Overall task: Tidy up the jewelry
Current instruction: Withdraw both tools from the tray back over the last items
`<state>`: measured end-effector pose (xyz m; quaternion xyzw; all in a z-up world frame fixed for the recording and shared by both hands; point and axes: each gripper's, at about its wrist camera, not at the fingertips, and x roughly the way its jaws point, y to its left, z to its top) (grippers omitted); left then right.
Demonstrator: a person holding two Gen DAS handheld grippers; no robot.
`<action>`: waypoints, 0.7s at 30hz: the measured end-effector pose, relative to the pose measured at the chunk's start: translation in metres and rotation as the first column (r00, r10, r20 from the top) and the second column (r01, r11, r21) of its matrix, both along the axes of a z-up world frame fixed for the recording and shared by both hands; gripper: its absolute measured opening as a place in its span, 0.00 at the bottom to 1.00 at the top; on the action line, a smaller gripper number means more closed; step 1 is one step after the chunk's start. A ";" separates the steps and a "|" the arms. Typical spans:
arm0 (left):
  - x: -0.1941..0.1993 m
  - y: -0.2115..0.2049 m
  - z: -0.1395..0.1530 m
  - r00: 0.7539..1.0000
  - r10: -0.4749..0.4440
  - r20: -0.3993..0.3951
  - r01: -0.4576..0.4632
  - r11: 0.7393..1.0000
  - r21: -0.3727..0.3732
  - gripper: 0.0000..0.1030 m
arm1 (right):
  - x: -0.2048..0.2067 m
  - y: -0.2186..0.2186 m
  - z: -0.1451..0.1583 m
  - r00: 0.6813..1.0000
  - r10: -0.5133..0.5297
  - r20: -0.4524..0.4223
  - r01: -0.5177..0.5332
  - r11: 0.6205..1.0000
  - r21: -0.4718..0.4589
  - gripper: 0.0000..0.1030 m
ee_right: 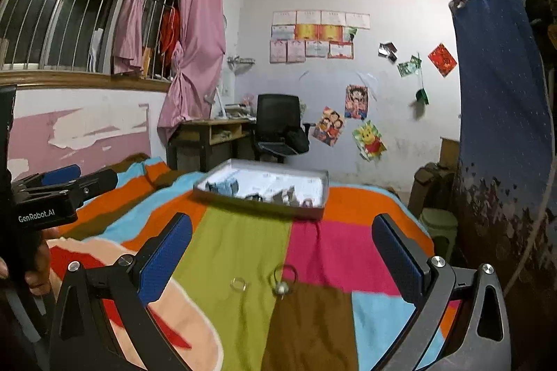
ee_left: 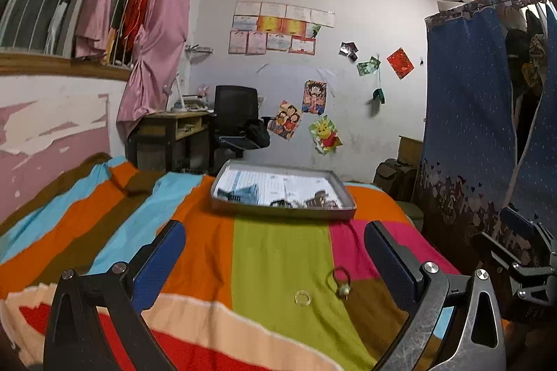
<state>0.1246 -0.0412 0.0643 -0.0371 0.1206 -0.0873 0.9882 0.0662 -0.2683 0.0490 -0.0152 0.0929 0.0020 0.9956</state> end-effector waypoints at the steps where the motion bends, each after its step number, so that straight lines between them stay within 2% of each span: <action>1: -0.005 0.001 -0.005 1.000 0.002 -0.002 -0.002 1.000 -0.003 1.00 | -0.006 0.000 -0.004 1.000 -0.008 -0.004 0.008 1.000 0.008 0.99; 6: -0.024 0.004 -0.027 1.000 0.014 -0.022 -0.014 1.000 -0.002 1.00 | -0.023 -0.003 -0.026 0.998 -0.045 -0.033 0.047 0.998 0.031 0.99; 14: -0.038 0.007 -0.059 0.995 0.018 -0.096 -0.016 1.000 0.017 1.00 | -0.034 -0.014 -0.057 0.990 -0.092 -0.108 0.099 0.994 0.054 0.99; 21: -0.044 0.003 -0.069 0.994 0.010 -0.110 -0.006 0.999 0.034 1.00 | -0.032 -0.018 -0.064 0.986 -0.107 -0.126 0.116 0.991 0.067 0.99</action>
